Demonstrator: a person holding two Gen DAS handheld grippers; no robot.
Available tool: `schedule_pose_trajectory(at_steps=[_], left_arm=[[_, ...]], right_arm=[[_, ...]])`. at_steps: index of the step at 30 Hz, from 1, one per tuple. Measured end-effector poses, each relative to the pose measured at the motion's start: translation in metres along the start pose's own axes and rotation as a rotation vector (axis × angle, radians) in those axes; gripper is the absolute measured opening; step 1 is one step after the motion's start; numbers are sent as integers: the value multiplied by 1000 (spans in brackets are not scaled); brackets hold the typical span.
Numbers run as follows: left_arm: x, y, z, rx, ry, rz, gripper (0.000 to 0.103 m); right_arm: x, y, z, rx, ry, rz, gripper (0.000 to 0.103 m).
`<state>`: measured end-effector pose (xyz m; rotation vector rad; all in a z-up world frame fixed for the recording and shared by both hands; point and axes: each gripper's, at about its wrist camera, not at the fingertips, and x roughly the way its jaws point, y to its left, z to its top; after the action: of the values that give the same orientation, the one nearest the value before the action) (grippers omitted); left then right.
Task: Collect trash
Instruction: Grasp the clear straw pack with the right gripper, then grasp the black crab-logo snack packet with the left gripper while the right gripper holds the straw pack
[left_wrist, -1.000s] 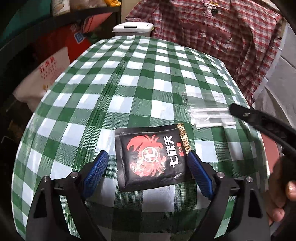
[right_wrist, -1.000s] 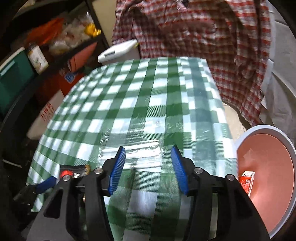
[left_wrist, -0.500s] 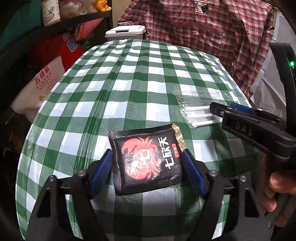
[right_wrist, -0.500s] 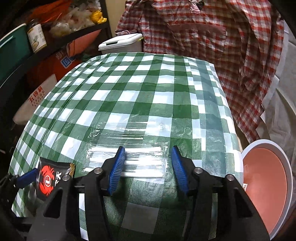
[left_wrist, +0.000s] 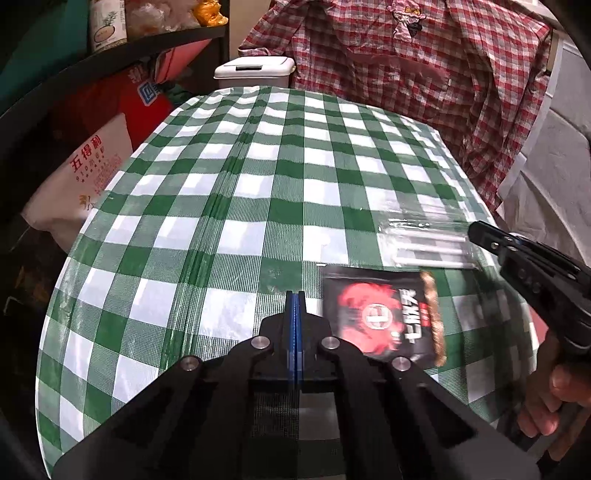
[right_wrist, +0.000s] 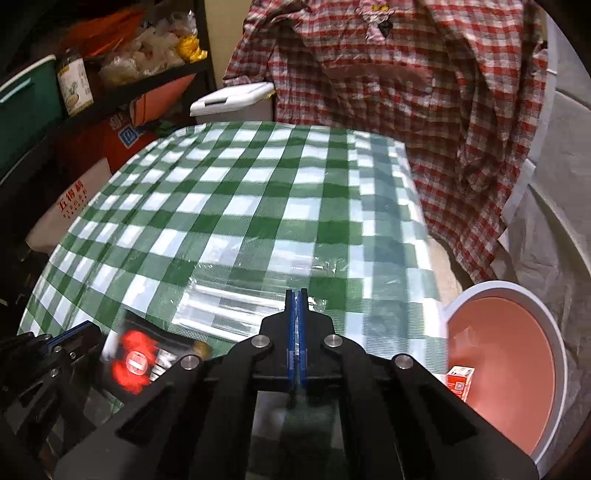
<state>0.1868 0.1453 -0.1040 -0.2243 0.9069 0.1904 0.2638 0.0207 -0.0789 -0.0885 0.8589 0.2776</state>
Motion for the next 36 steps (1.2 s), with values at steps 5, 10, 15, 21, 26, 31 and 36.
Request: schedule_pose_trajectory(at_steps=[5,10,15,21,26,31,36], left_arm=[[-14,-2,3,-9,-42,-63,0],[-13,-22,-6,33,-16,-145,45],[-6,-45,-13,97,-16,-110,80],[15,-59,-13,109,53,-61,91],[20,-68,-14,138,57,-1,92],[12,-68,-12,160,30,-3,72],[4,-64,-9,153,0,-18,49]], right_arm=[[-22,-10,1,28,-38,-10,1],[-47,-19,3,46,-79,-29,1],[-66,-31,-1,55,-100,-40,1],[-83,-47,-9,59,-114,-46,1],[-88,-56,-15,77,-112,-30,1],[-93,-56,-16,76,-125,-18,1],[-99,-52,-15,70,-139,-10,1]])
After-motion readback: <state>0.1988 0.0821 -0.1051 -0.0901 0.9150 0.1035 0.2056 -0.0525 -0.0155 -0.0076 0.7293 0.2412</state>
